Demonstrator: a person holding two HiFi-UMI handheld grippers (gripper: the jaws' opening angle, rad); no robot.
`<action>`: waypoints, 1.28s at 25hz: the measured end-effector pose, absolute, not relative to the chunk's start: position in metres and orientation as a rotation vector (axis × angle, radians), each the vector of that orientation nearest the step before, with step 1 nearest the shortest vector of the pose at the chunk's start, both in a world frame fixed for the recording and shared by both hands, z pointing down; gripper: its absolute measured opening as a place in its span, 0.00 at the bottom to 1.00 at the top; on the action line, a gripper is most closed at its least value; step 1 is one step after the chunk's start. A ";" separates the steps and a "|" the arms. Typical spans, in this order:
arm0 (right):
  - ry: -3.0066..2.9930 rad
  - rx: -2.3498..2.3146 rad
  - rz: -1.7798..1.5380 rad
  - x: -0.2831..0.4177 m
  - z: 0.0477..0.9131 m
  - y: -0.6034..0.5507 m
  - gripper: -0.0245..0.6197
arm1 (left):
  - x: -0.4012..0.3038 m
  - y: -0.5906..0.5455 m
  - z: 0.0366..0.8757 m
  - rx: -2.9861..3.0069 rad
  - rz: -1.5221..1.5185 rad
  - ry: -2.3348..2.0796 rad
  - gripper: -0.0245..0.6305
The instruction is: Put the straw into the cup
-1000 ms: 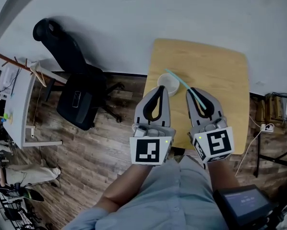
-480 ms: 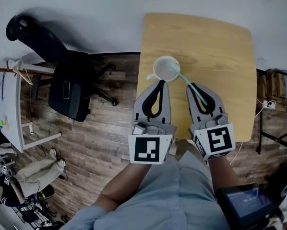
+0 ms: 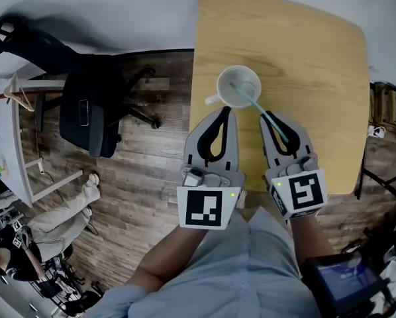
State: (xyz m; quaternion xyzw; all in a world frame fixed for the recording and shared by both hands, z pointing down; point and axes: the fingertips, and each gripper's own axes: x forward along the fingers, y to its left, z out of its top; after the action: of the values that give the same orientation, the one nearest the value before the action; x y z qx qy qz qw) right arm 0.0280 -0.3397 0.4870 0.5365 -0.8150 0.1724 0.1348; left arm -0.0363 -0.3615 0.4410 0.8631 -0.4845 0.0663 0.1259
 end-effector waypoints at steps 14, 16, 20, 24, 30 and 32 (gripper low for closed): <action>-2.374 1.573 0.488 0.030 0.486 -0.345 0.18 | -0.037 -0.361 0.441 2.526 0.196 -1.392 0.03; -2.385 1.584 0.473 0.032 0.474 -0.341 0.18 | -0.034 -0.358 0.431 2.540 0.180 -1.395 0.03; -2.429 1.624 0.427 0.034 0.445 -0.332 0.18 | -0.029 -0.347 0.404 2.588 0.137 -1.402 0.03; -2.480 1.690 0.335 0.039 0.407 -0.326 0.18 | -0.021 -0.337 0.370 2.662 0.063 -1.418 0.03; -2.572 1.757 0.177 0.043 0.338 -0.311 0.13 | -0.009 -0.314 0.311 2.769 -0.026 -1.439 0.03; -2.563 1.784 0.116 0.045 0.319 -0.308 0.07 | -0.006 -0.308 0.293 2.800 -0.065 -1.446 0.03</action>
State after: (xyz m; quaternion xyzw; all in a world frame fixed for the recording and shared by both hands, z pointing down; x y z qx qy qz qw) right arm 0.0447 -0.3077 0.3187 0.5708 -0.8202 0.0372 0.0084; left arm -0.0057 -0.3080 0.2929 0.8882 -0.4589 -0.0207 -0.0051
